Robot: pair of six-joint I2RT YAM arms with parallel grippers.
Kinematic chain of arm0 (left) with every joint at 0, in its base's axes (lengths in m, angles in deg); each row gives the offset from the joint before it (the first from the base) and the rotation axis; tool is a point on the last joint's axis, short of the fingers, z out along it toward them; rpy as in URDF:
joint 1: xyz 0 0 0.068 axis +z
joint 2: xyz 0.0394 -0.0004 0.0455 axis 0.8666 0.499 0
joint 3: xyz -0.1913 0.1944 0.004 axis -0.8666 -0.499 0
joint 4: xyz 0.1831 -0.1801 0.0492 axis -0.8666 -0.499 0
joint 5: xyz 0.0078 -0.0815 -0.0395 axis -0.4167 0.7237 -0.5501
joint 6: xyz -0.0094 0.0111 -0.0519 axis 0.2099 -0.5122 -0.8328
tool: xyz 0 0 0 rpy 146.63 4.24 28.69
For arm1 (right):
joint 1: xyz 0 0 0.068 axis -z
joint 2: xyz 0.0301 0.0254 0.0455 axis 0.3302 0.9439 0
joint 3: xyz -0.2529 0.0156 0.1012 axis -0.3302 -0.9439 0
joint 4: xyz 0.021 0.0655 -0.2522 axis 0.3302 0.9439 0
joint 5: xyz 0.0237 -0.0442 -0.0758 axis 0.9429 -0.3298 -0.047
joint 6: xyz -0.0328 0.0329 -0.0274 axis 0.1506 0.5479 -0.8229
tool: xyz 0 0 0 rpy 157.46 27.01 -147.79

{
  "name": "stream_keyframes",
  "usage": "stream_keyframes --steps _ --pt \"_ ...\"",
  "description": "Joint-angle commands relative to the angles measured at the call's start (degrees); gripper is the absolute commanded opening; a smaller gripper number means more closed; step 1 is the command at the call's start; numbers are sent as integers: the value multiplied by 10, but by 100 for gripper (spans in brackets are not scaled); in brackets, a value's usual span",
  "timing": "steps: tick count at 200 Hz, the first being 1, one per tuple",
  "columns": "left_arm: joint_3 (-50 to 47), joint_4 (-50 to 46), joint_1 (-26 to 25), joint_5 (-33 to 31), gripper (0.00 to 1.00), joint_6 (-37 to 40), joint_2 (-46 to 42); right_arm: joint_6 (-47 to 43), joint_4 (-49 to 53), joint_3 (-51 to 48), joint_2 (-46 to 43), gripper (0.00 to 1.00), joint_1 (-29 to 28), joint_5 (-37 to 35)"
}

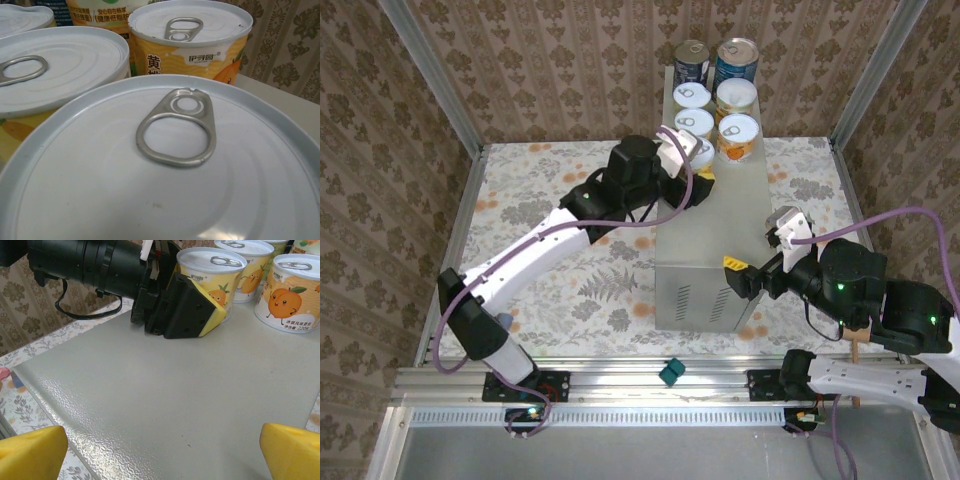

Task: Place and organize the canned foods onto the counter

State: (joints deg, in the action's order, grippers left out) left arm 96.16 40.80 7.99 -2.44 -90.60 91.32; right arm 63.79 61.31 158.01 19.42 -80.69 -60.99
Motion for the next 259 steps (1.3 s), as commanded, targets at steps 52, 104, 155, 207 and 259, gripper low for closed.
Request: stream_keyframes --steps 52,104,155,207,259 --pt "5 -41 1 14 82 5 23 0 -11 -9 -10 100 -5 -17" --pt "-15 -47 -11 -7 98 2 -7 0 -12 -8 -10 100 -5 -19" --pt "-85 -63 -18 -50 100 -8 -102 3 -15 -3 -1 100 -5 -48" --pt "-129 -92 -3 -80 100 -6 -174 26 -3 12 23 100 -1 -130" --pt "-117 -97 41 -84 100 -10 -169 48 15 21 43 100 20 -132"
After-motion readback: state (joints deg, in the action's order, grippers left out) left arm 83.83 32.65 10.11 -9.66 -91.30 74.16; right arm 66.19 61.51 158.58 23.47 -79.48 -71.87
